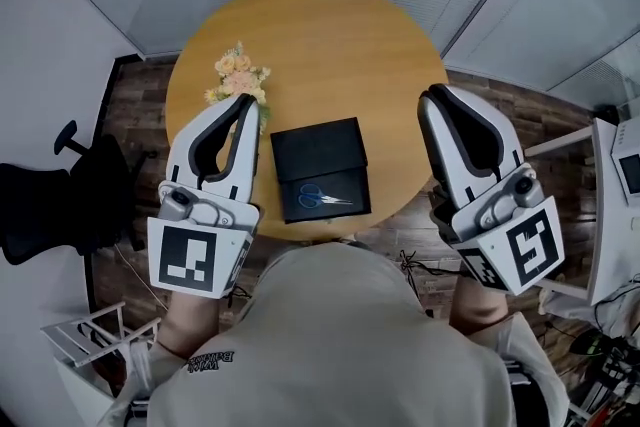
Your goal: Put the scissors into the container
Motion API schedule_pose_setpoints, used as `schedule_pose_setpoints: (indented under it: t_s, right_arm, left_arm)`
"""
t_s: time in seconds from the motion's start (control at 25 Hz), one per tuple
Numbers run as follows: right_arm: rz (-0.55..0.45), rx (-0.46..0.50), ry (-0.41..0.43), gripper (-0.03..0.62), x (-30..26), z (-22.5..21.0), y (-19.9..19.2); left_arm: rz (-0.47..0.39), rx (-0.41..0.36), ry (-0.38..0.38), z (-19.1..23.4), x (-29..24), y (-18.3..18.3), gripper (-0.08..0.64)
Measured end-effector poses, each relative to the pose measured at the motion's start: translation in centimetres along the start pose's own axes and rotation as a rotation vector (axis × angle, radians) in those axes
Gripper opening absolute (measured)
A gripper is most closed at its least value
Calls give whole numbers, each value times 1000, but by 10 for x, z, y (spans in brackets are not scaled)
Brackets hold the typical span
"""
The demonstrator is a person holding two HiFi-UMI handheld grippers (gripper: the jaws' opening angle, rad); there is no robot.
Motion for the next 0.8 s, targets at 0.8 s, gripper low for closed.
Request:
schedule_pose_setpoints:
  t_s: [0.8]
  right_arm:
    - [154,-65,-15,41,16,2,-62]
  left_arm:
    - [115,38,-30,-17,9,-43,29]
Point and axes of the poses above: the fingertips, and each gripper's own axes: x backward along the fingers, z to its left, y out of its top, the point moved 3 cm from there along x, backward along the fingers, and after that the axes turned 2 degrees about -z, right-handed, at the moved point
